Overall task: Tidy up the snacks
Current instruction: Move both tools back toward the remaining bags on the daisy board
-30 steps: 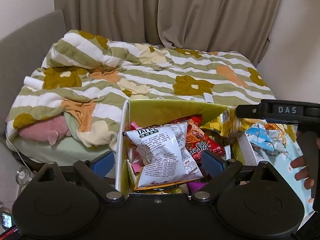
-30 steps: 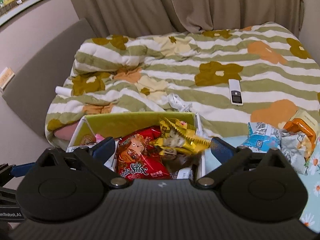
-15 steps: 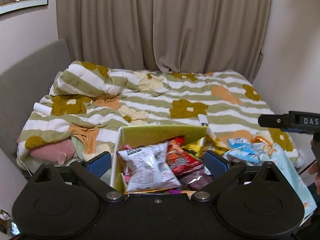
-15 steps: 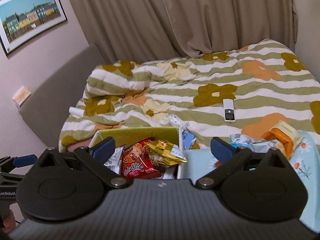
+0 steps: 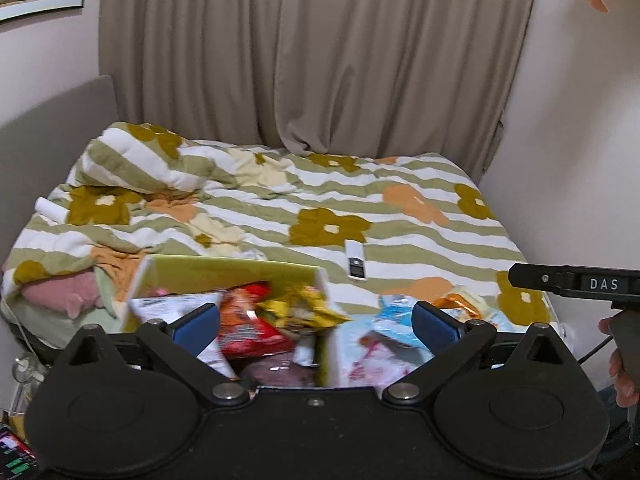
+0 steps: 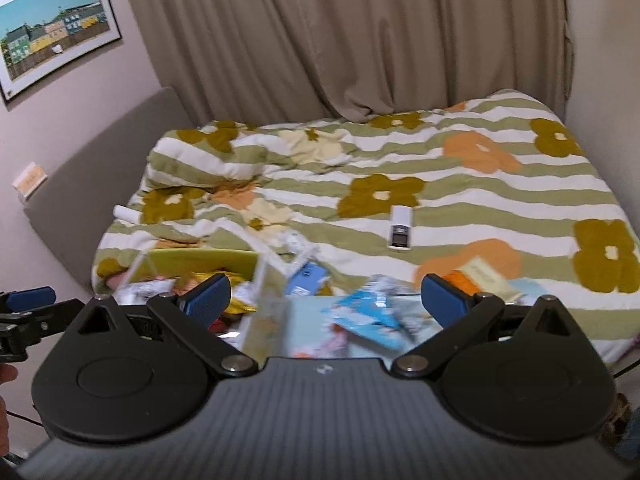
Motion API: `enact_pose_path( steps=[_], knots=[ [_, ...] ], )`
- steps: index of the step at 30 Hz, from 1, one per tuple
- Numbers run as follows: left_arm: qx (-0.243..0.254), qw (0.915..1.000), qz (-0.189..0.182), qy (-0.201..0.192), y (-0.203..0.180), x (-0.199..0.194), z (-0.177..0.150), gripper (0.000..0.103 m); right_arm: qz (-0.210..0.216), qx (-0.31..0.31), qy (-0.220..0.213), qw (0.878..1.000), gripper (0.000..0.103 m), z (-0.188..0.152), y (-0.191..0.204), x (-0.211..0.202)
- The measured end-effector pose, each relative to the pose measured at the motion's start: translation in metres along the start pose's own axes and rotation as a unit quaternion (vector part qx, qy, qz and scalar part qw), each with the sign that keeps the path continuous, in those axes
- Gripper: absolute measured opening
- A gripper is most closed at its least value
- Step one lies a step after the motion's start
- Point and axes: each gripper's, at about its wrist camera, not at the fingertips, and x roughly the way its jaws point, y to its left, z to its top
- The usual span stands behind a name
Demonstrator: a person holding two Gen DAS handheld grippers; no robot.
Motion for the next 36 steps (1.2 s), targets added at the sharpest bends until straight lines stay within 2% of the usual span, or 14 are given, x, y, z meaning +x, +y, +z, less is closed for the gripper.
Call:
enact_pose_path(
  steps=[5, 11, 17, 21, 26, 32, 36],
  knots=[
    [0.004, 0.9998, -0.013, 0.017, -0.040, 0.031, 0.004, 0.103, -0.004, 0.011, 0.019, 1.000, 0.103, 0.008, -0.055, 0.015],
    [0.031, 0.9985, -0.011, 0.044, -0.084, 0.082, 0.011, 0.103, -0.004, 0.016, 0.044, 0.999, 0.103, 0.016, -0.113, 0.046],
    [0.074, 0.9935, 0.015, 0.085, -0.114, 0.153, 0.016, 0.103, -0.002, -0.005, 0.076, 0.997, 0.103, 0.019, -0.161, 0.096],
    [0.100, 0.9872, 0.030, 0.120, -0.123, 0.208, 0.016, 0.103, 0.008, -0.021, 0.101, 0.995, 0.103, 0.016, -0.186, 0.136],
    [0.133, 0.9749, 0.030, 0.176, -0.132, 0.262, 0.010, 0.102, 0.023, -0.032, 0.134, 0.990, 0.103, 0.011, -0.204, 0.181],
    [0.178, 0.9580, 0.042, 0.221, -0.140, 0.308, -0.001, 0.097, 0.035, -0.067, 0.166, 0.983, 0.103, 0.005, -0.209, 0.223],
    [0.182, 0.9544, 0.024, 0.236, -0.141, 0.324, -0.004, 0.097, 0.050, -0.060, 0.180, 0.981, 0.103, 0.002, -0.214, 0.238]
  ],
)
